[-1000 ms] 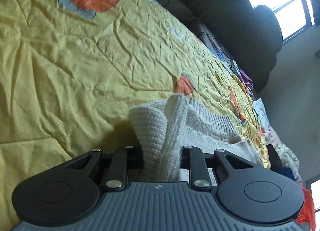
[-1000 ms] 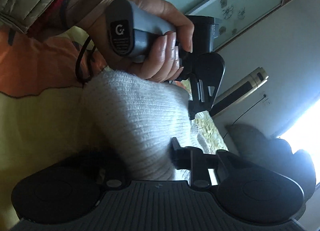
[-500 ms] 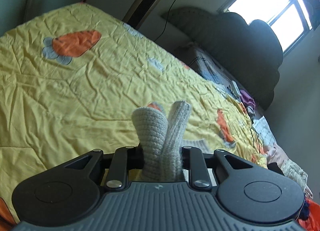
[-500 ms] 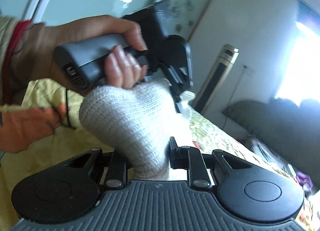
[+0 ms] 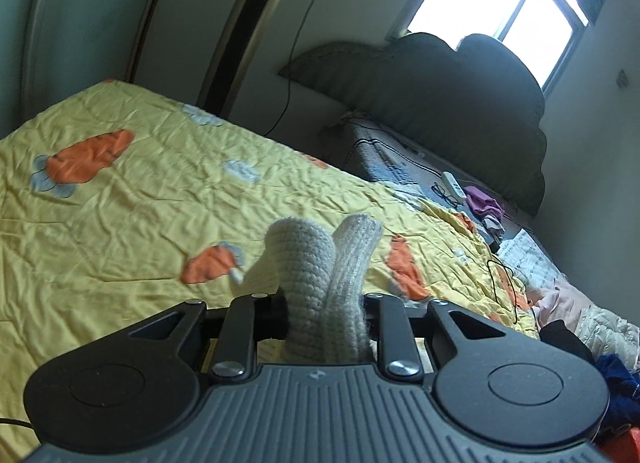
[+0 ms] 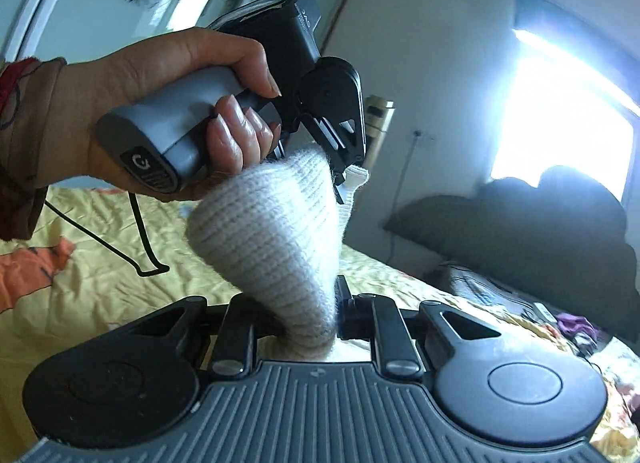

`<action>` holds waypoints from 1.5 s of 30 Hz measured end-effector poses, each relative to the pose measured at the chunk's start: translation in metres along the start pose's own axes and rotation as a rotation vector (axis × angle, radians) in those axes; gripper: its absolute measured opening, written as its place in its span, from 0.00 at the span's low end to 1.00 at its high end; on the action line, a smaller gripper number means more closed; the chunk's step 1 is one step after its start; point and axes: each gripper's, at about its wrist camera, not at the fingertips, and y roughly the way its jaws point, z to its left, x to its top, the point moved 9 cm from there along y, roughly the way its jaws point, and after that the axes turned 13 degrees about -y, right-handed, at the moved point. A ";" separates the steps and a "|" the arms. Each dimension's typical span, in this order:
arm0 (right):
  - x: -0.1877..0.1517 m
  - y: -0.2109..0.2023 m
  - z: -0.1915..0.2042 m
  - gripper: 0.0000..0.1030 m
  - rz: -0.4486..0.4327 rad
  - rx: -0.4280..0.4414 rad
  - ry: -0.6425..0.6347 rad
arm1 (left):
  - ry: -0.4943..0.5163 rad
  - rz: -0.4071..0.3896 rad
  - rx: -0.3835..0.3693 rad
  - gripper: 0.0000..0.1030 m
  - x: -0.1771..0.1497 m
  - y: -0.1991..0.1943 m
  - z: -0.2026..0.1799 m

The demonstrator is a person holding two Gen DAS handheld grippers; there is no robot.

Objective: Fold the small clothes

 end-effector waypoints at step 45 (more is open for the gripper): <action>-0.195 -0.023 -0.129 0.23 0.237 -0.005 0.732 | 0.411 0.154 0.144 0.67 -0.168 0.157 -0.157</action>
